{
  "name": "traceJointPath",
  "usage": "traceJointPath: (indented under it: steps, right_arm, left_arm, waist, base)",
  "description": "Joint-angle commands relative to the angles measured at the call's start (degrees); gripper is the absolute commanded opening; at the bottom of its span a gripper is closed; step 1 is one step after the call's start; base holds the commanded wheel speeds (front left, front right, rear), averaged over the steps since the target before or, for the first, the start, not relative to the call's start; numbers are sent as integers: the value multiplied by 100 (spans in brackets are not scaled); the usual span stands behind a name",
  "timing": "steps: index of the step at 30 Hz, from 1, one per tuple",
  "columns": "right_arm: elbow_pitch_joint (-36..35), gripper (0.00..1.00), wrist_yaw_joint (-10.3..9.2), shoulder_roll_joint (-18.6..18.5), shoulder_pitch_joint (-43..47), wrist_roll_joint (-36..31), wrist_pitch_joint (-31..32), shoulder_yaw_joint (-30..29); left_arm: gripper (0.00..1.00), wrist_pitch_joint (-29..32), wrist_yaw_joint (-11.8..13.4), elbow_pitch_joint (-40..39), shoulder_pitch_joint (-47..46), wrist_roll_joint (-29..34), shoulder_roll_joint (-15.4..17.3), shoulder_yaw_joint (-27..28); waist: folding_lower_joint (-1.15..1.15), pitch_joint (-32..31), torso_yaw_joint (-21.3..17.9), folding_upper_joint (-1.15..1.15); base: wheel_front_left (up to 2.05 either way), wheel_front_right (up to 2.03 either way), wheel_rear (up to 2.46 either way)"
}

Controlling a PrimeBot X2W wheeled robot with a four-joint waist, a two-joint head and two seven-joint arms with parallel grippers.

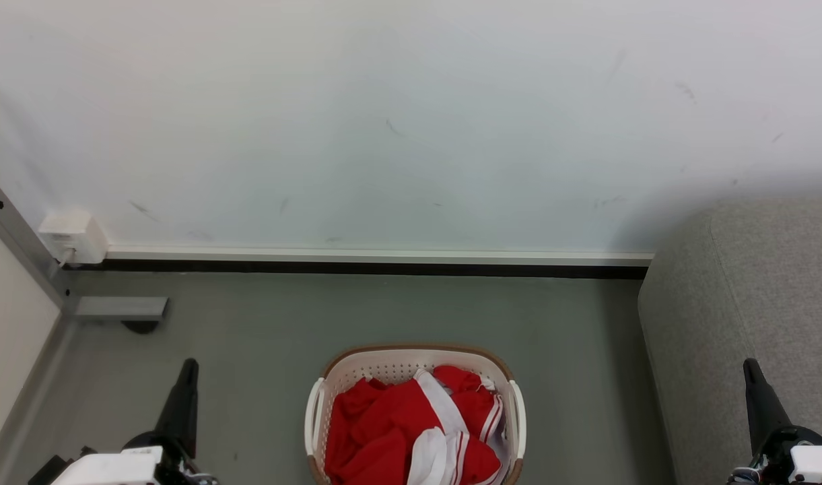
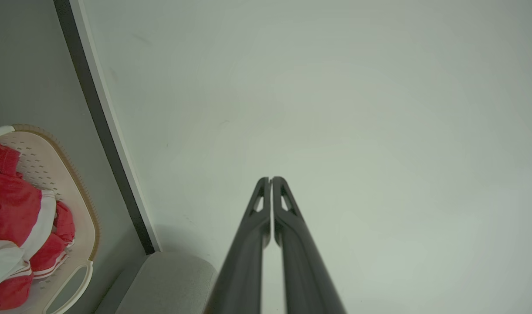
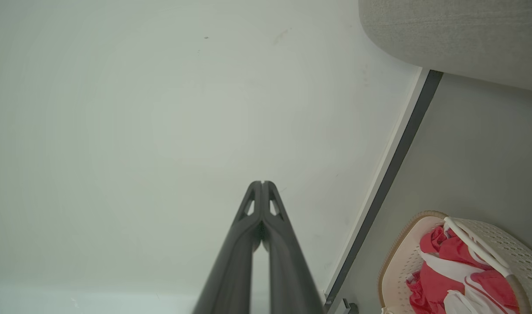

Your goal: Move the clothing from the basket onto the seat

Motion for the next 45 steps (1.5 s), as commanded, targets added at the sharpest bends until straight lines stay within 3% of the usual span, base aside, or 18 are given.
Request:
traceJointPath:
  steps: [1, 45]
  right_arm:
    - [-32, 0, -13, -42, -71, 12, 11, -22]
    - [-33, 0, -13, -42, -72, 12, 11, -22]
  left_arm:
    - [0, 16, -36, -21, -43, -84, 15, 8]
    - [0, 16, -32, -21, -43, -84, 15, 8]
  waist:
    - [0, 0, 0, 0]
    - [0, 0, 0, 0]
  base:
    - [0, 0, 0]
    - [0, 0, 0]
